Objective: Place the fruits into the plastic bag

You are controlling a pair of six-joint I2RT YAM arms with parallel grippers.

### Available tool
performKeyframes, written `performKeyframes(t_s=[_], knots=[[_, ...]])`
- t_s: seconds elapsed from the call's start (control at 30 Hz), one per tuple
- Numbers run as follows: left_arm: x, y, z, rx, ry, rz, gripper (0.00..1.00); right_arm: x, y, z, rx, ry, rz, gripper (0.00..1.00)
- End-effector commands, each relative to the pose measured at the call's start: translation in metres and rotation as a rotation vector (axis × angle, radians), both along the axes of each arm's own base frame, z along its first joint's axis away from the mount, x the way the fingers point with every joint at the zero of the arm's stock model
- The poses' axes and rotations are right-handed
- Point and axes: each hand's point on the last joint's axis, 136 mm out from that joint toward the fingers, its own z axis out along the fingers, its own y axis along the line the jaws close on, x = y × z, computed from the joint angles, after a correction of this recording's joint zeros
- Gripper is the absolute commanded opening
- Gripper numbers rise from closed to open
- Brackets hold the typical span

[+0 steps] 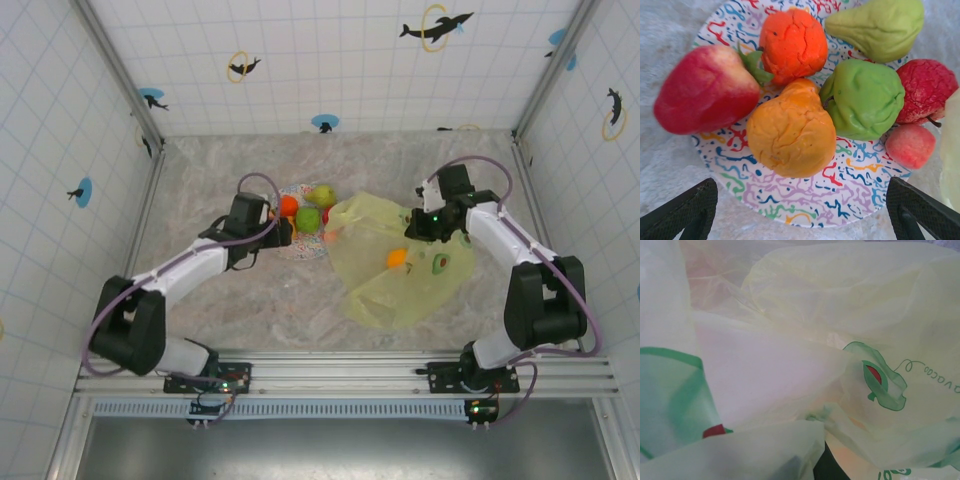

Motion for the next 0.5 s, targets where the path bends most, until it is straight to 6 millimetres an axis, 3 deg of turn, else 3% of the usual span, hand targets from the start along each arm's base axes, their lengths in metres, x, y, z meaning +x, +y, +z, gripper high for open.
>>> performKeyframes(t_s=[0.0, 0.23, 0.47], knots=[[0.012, -0.009, -0.001, -0.011, 0.024, -0.014, 0.89, 0.008, -0.002, 0.010, -0.011, -0.026, 0.011, 0.00], [0.029, -0.008, -0.023, 0.044, 0.049, 0.012, 0.89, 0.004, -0.004, 0.005, -0.014, -0.015, 0.012, 0.00], [0.033, -0.009, -0.041, 0.067, 0.085, 0.017, 0.85, 0.002, -0.005, 0.004, -0.015, -0.012, 0.010, 0.00]])
